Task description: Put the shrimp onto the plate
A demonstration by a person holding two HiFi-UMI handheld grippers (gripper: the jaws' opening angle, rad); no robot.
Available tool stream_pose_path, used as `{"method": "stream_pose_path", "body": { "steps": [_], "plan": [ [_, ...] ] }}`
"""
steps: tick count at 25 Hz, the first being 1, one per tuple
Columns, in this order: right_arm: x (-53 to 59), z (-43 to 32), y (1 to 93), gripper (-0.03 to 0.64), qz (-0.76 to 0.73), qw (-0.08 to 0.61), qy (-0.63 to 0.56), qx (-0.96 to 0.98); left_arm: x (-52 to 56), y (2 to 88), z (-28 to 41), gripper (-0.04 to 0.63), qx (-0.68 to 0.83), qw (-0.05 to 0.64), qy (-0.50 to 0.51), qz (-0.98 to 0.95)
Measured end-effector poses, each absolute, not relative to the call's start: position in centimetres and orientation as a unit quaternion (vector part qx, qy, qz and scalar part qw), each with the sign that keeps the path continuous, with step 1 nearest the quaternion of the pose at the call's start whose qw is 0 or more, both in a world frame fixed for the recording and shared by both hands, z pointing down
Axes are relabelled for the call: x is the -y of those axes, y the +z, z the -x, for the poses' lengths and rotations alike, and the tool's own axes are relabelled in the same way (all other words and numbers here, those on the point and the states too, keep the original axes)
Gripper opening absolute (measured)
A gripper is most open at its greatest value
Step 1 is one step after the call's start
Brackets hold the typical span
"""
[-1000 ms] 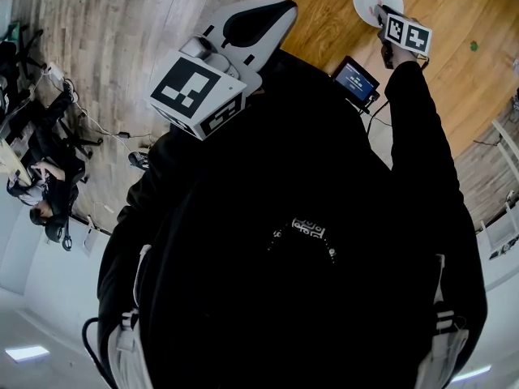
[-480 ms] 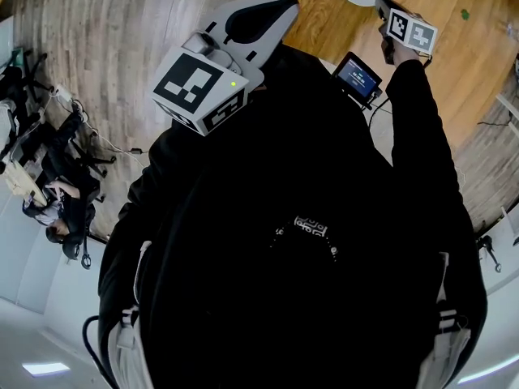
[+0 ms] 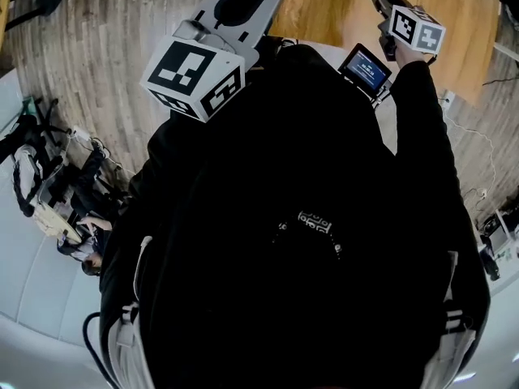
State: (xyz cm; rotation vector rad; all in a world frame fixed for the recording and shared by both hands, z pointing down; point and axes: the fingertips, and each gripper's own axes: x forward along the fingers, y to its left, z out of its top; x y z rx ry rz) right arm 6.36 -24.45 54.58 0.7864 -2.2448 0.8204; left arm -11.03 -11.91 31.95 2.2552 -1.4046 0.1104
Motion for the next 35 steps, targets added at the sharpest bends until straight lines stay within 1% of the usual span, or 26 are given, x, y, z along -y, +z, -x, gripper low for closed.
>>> {"method": "stream_pose_path", "body": {
  "steps": [2, 6, 11, 15, 18, 21, 27, 35],
  "plan": [
    [23.4, -8.2, 52.8, 0.020, -0.296, 0.287, 0.304, 0.859, 12.5, 31.7, 8.9, -0.005, 0.495, 0.230, 0.048, -0.836],
    [21.8, -9.8, 46.9, 0.020, -0.278, 0.212, 0.290, 0.891, 14.0, 31.2, 4.9, -0.005, 0.454, 0.204, 0.068, -0.864],
    [18.6, -8.8, 38.7, 0.020, -0.239, 0.151, 0.269, 0.921, 14.7, 29.8, 3.4, -0.005, 0.417, 0.174, 0.078, -0.889],
    [18.5, -8.9, 32.5, 0.020, -0.262, 0.089, 0.238, 0.931, 15.5, 28.5, 2.0, -0.005, 0.390, 0.147, 0.087, -0.905],
    [18.0, -9.2, 30.1, 0.020, -0.271, 0.049, 0.227, 0.934, 15.4, 28.1, 0.6, -0.005, 0.357, 0.138, 0.088, -0.920],
    [17.2, -9.8, 28.7, 0.020, -0.282, 0.039, 0.214, 0.934, 15.0, 27.6, -0.2, -0.005, 0.339, 0.134, 0.089, -0.927],
    [16.1, -9.3, 26.3, 0.020, -0.286, 0.055, 0.190, 0.938, 15.1, 25.1, -0.2, -0.005, 0.323, 0.119, 0.082, -0.935],
    [14.9, -8.6, 22.7, 0.020, -0.276, 0.036, 0.183, 0.943, 15.4, 23.1, -0.2, -0.005, 0.309, 0.103, 0.064, -0.943]
  ]
}}
